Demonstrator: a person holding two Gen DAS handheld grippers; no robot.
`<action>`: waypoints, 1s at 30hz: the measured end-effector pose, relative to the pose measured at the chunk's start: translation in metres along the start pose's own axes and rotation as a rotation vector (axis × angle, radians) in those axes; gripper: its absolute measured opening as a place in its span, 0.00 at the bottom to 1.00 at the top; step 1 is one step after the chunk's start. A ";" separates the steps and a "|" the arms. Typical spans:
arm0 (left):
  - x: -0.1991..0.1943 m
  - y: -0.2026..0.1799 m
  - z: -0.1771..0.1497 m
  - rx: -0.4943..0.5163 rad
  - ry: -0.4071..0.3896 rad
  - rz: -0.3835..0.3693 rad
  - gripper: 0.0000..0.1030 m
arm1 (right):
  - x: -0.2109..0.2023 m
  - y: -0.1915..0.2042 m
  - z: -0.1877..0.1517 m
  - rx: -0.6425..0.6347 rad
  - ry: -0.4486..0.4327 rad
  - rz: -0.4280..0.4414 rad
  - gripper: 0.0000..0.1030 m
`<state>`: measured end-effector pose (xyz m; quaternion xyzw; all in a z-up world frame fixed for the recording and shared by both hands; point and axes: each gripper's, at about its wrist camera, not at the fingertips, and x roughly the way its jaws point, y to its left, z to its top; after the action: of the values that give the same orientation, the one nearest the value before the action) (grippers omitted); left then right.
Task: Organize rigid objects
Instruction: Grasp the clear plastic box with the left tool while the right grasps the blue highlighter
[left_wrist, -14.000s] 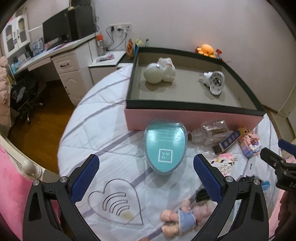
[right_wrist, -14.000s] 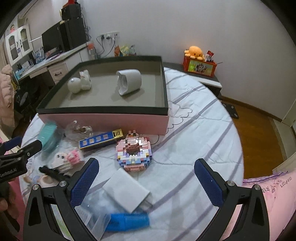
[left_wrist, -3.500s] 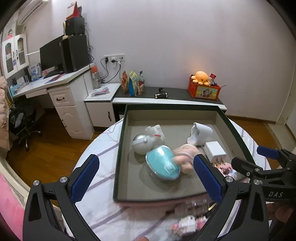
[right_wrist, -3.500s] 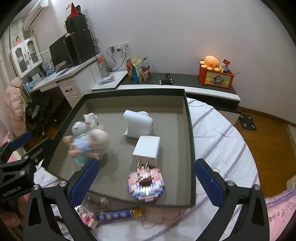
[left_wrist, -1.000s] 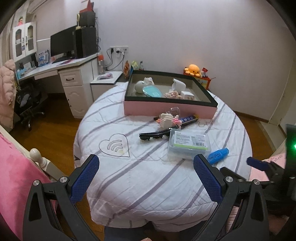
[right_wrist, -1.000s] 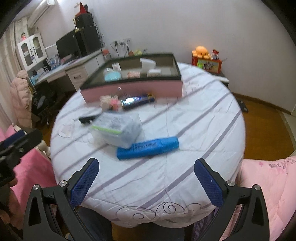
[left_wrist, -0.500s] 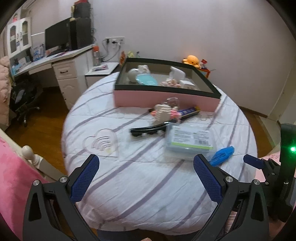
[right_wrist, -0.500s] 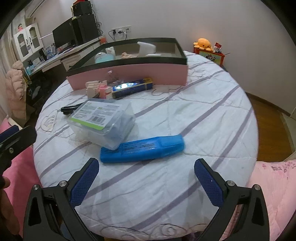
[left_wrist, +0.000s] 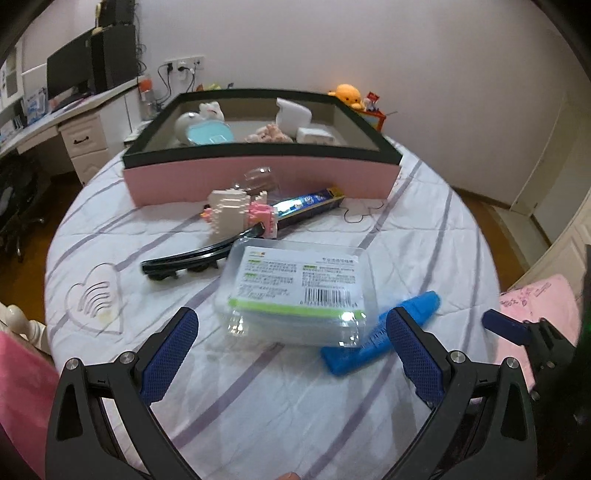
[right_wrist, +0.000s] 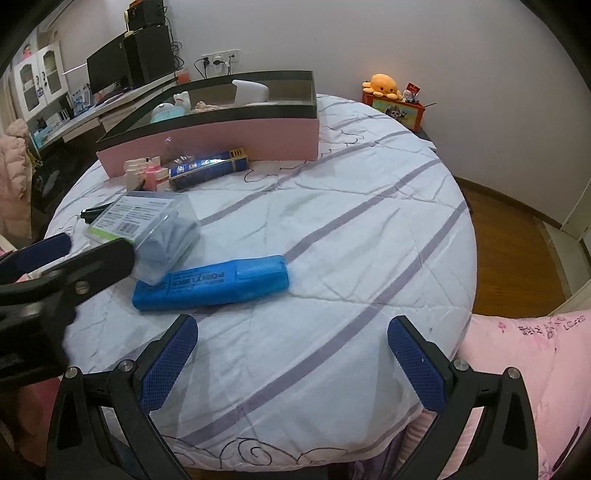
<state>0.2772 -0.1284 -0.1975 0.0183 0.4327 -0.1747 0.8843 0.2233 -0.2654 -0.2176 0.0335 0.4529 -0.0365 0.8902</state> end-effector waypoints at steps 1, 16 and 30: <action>0.006 0.001 0.001 -0.003 0.011 0.002 1.00 | 0.002 0.000 0.000 -0.002 0.001 0.003 1.00; 0.002 0.051 -0.009 -0.064 -0.025 0.031 0.92 | 0.008 0.035 0.005 -0.045 -0.010 0.060 1.00; -0.012 0.102 -0.024 -0.107 -0.041 0.099 0.92 | 0.015 0.051 0.012 0.229 -0.031 0.127 1.00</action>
<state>0.2848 -0.0247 -0.2154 -0.0112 0.4216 -0.1075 0.9003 0.2462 -0.2163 -0.2212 0.1631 0.4289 -0.0321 0.8879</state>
